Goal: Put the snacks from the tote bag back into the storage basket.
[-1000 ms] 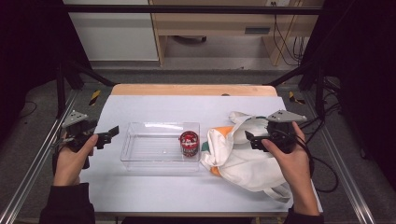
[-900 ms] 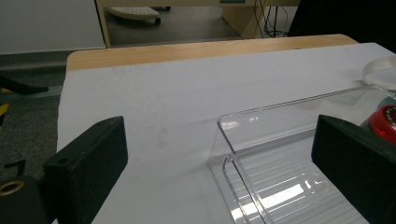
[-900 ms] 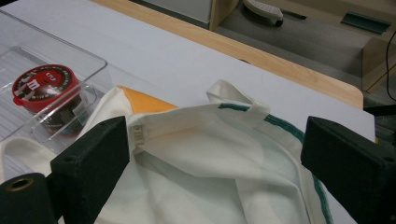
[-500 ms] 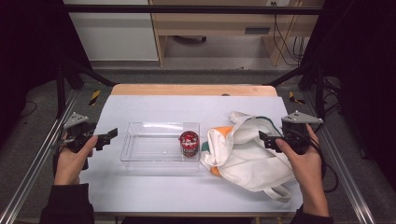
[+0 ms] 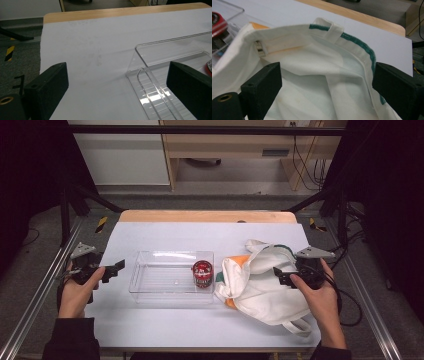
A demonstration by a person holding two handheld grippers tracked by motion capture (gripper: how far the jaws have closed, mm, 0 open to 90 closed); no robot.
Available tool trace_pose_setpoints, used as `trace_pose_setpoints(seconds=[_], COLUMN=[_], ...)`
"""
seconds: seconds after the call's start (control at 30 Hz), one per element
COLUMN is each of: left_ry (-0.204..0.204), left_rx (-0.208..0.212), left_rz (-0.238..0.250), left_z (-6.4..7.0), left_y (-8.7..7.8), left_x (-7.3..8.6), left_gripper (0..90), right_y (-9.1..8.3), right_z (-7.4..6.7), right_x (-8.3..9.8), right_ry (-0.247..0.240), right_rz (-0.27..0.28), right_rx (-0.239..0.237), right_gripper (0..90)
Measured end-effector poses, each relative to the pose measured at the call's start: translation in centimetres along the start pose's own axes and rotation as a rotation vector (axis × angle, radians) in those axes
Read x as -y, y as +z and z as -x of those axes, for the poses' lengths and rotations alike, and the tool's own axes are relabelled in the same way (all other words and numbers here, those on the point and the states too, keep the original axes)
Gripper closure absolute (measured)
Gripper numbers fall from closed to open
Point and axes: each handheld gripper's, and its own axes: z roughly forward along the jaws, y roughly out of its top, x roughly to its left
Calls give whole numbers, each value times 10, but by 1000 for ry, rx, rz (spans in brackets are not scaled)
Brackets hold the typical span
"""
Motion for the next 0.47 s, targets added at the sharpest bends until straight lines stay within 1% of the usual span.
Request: trace_pose_setpoints(seconds=[0.03, 0.17, 0.27, 0.33, 0.47], left_ry=[1, 2, 6, 12, 18], left_rx=[0, -1, 1, 4, 6], left_rz=[-1, -8, -16, -22, -26], left_z=[0, 0, 1, 2, 4], left_y=[0, 1, 2, 3, 6], left_x=[0, 0, 1, 1, 1], left_gripper=[41, 40, 40, 40, 41], right_y=[2, 10, 17, 23, 30], right_z=[0, -1, -2, -4, -6], right_x=[1, 7, 12, 16, 19], right_ry=[-8, 18, 34, 34, 23], right_rz=[-7, -31, -51, -80, -106], right_rx=[4, -16, -21, -27, -38], right_gripper=[99, 106, 113, 113, 113])
